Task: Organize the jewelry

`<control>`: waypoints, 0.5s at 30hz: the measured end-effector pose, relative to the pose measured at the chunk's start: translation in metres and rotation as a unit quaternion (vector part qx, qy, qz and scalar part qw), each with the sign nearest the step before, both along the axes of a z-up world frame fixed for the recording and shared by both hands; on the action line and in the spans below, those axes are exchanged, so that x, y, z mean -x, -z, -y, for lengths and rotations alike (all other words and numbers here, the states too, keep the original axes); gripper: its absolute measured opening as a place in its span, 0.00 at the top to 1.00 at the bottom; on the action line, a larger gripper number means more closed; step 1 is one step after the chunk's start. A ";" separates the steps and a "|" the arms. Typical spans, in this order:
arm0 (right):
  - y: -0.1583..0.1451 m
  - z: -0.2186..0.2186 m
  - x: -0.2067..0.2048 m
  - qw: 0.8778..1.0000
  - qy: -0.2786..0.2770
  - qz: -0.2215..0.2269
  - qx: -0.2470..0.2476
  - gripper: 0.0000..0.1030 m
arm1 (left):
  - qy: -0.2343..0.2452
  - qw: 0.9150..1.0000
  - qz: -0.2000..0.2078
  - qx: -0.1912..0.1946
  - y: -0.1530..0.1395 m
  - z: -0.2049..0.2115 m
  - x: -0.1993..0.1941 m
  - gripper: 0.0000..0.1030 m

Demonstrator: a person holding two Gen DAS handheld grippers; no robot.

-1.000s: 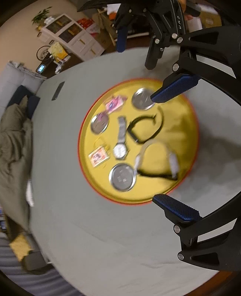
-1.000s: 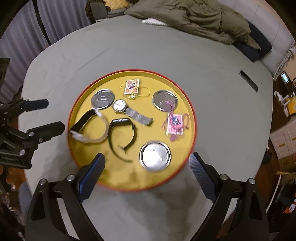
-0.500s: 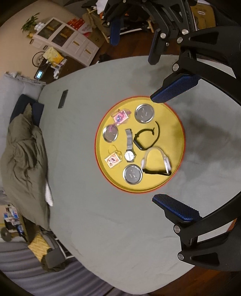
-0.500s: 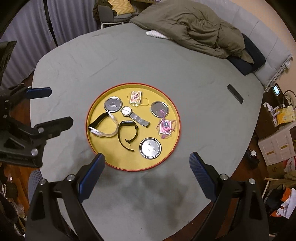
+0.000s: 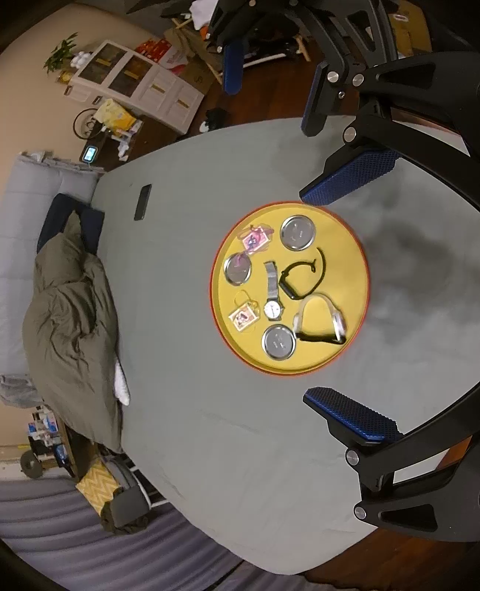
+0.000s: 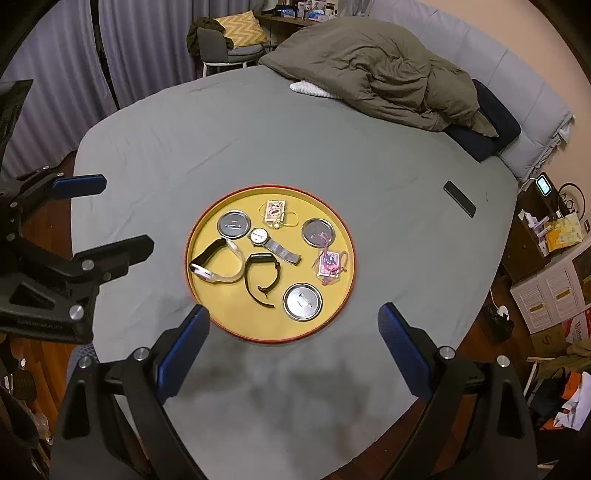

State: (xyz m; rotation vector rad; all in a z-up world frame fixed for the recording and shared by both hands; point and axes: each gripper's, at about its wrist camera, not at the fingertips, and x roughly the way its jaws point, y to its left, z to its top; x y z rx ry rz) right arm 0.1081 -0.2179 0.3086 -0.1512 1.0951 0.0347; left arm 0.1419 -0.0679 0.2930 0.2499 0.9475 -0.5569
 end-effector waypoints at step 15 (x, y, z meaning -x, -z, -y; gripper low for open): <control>-0.004 -0.004 0.002 1.000 0.004 0.017 -0.010 0.14 | 0.005 1.000 0.004 0.000 -0.001 -0.001 0.001 0.06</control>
